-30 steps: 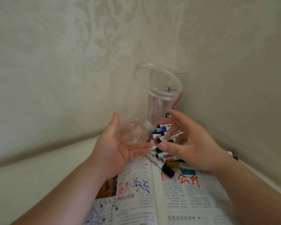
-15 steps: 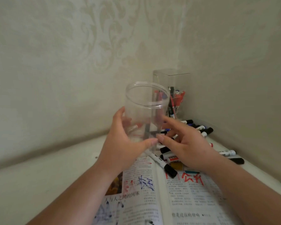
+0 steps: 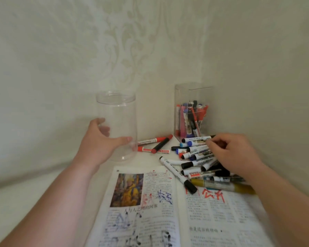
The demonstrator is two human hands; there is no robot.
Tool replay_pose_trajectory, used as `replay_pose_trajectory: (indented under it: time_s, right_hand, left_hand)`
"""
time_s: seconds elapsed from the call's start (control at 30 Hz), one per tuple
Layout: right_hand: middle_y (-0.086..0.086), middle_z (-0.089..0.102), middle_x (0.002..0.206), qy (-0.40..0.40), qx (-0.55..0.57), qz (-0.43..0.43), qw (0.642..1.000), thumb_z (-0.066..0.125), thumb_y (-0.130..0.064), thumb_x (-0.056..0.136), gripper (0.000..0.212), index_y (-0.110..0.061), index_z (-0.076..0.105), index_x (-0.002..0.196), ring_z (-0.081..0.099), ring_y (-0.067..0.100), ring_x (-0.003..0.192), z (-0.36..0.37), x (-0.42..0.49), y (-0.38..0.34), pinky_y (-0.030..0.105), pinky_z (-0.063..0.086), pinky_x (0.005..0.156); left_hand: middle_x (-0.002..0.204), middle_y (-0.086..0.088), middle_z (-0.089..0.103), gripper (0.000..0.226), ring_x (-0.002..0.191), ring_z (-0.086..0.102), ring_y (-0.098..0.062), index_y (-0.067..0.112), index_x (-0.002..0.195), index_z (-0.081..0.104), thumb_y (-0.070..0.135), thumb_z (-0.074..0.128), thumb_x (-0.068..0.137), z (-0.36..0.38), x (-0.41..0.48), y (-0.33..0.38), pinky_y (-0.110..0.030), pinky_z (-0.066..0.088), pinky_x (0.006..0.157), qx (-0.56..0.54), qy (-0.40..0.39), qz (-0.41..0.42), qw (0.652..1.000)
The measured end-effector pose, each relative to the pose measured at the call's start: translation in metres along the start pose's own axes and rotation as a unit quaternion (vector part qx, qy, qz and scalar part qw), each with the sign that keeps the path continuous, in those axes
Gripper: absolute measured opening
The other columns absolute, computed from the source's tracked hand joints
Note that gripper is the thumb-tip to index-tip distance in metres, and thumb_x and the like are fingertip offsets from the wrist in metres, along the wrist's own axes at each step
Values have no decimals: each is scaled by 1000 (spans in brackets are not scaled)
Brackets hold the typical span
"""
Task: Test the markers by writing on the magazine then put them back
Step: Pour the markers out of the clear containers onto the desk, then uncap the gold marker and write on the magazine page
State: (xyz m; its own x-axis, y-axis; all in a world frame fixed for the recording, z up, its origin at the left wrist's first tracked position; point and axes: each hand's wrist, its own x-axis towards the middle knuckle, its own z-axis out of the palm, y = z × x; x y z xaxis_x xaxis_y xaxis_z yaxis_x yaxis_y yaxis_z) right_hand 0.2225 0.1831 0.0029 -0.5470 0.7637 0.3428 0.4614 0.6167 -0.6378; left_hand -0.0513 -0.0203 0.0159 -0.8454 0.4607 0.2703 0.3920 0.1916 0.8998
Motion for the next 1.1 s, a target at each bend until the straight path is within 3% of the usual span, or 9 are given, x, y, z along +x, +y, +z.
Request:
replay_pose_trajectory:
  time_s: [0.17, 0.27, 0.47, 0.57, 0.63, 0.7, 0.8, 0.9, 1.1]
  right_hand:
    - [-4, 64, 59, -22, -24, 39, 999, 72, -38, 92, 21, -26, 71, 74, 59, 17, 54, -24, 7, 5, 28, 45, 54]
    - [0, 68, 61, -78, -41, 42, 995, 77, -30, 87, 8, -28, 73, 81, 63, 14, 51, -38, 5, 10, 30, 52, 57]
    - [-2, 68, 62, -191, -53, 31, 980, 82, -9, 76, 24, -21, 65, 88, 53, 7, 48, -53, -3, 14, 27, 41, 52]
    - [-15, 59, 50, -231, -121, 16, 965, 92, -25, 67, 30, -19, 64, 75, 47, -1, 43, -54, -5, 10, 22, 38, 51]
    - [-15, 63, 52, -272, -150, 24, 950, 93, -32, 66, 28, -20, 69, 73, 50, -2, 42, -53, -8, 3, 22, 41, 52]
    - [-9, 70, 58, -316, -171, 34, 933, 92, -32, 69, 21, -23, 75, 77, 57, 2, 47, -51, -10, -4, 23, 47, 54]
    - [-8, 73, 63, -358, -211, 42, 909, 88, -30, 74, 12, -26, 78, 79, 62, 5, 53, -45, -14, -11, 26, 57, 70]
    - [-15, 71, 61, -362, -257, 28, 895, 86, -33, 74, 12, -28, 75, 72, 63, 1, 53, -37, -17, -16, 22, 50, 64]
    - [-15, 68, 77, -315, -279, 2, 907, 81, -31, 78, 8, -29, 74, 82, 61, 3, 69, -27, -12, -14, 19, 44, 57]
  left_hand:
    - [128, -5, 55, 115, 121, 55, -17, 21, 147, 37, 28, 100, 51, -23, -11, -22, -38, 45, 104, 43, -7, -20, 999]
    - [130, -1, 58, 126, 121, 57, -17, 20, 143, 42, 57, 98, 37, -30, -24, -41, -39, 45, 105, 20, -3, -63, 998]
    - [136, -11, 57, 123, 116, 60, -28, 11, 152, 34, 53, 93, 52, -41, -41, -34, -41, 48, 94, 123, 8, -100, 987]
    - [114, -5, 61, 77, 96, 59, -22, 16, 125, 54, 45, 91, 65, -44, -66, -23, -36, 48, 83, 206, 89, 49, 973]
    - [87, 8, 61, 36, 74, 55, -12, 26, 96, 59, 37, 85, 74, -36, -92, -4, -24, 43, 68, 181, 16, 180, 967]
    - [81, 11, 65, 22, 73, 60, -11, 30, 85, 65, 42, 81, 77, -17, -110, 15, -18, 44, 64, 165, -196, 226, 940]
    - [102, 22, 63, 29, 99, 58, 3, 32, 101, 71, 56, 72, 84, 27, -109, 28, -17, 45, 87, 273, -423, 308, 807]
    - [116, 21, 55, 44, 111, 50, 2, 31, 117, 68, 63, 62, 88, 61, -99, 27, -22, 41, 100, 332, -459, 366, 738]
    - [129, 30, 36, 67, 124, 34, 8, 44, 135, 51, 83, 50, 80, 73, -91, 9, -14, 31, 106, 328, -427, 340, 771]
